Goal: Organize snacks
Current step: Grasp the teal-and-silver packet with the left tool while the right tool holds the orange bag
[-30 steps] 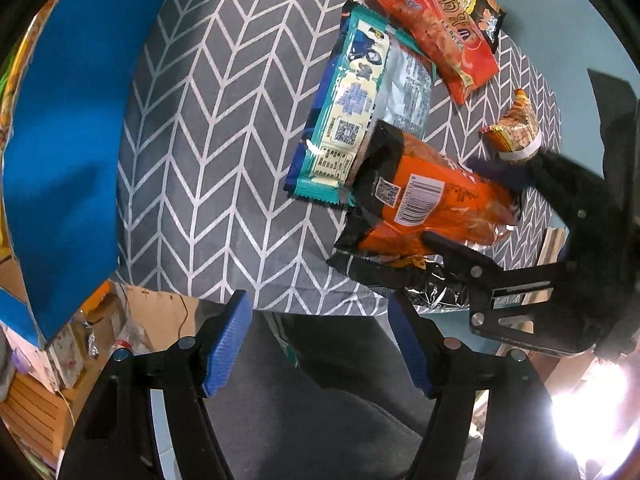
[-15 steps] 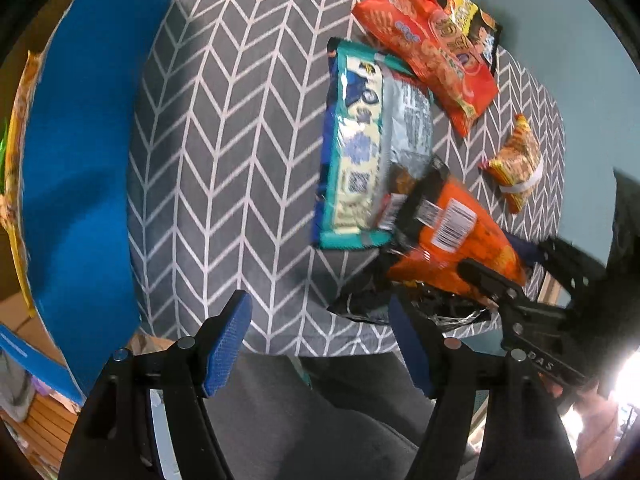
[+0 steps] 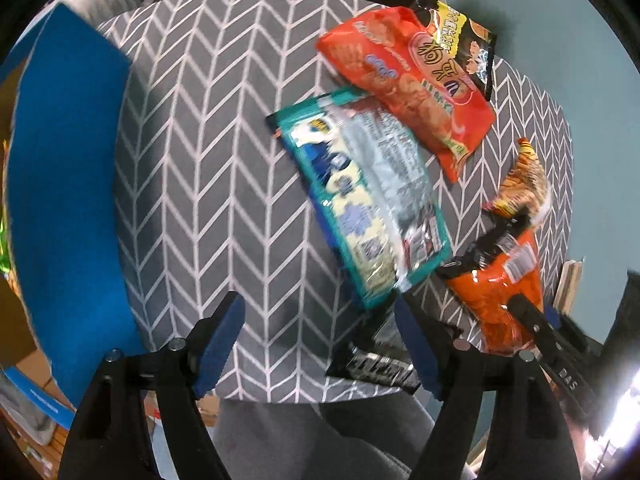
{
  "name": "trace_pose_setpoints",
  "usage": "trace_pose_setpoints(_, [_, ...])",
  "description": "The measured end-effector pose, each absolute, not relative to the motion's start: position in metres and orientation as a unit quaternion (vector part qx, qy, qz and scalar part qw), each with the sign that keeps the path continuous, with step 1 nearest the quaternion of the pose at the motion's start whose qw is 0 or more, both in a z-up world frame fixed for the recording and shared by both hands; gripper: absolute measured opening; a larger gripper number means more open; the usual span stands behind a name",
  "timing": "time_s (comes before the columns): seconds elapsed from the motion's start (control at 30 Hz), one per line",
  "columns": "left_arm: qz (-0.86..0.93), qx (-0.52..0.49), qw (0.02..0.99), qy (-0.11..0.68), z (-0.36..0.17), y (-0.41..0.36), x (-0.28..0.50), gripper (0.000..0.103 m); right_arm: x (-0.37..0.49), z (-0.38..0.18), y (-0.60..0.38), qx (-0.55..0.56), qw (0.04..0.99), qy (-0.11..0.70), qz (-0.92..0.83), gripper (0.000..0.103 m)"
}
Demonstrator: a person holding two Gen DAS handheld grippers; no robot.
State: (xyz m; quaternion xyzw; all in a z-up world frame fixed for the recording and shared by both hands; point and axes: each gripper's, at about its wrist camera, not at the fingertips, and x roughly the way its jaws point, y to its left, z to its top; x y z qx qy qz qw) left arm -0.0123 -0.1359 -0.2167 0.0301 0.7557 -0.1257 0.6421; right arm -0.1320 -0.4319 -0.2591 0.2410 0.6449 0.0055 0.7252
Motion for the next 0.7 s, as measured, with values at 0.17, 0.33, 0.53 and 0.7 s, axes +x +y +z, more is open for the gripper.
trace_pose_setpoints(0.17, [-0.098,0.002,0.640,0.762,-0.231,-0.152,-0.003,0.084,-0.152,-0.255,-0.453,0.288,0.728,0.621,-0.032,0.049])
trace_pose_setpoints(0.33, [-0.065,-0.039,0.642,0.763,-0.245,-0.166,0.006,0.084,-0.161,-0.247,-0.457,0.276,0.734,0.620,-0.023,0.067])
trace_pose_setpoints(0.53, [-0.021,-0.054,0.632,0.773,-0.264,-0.180,0.011,0.084,-0.151,-0.252,-0.435,0.248,0.742,0.623,-0.010,0.077])
trace_pose_setpoints(0.7, [-0.007,-0.057,0.626,0.777,-0.281,-0.198,0.008,0.084,-0.137,-0.257,-0.414,0.166,0.748,0.643,0.011,0.077])
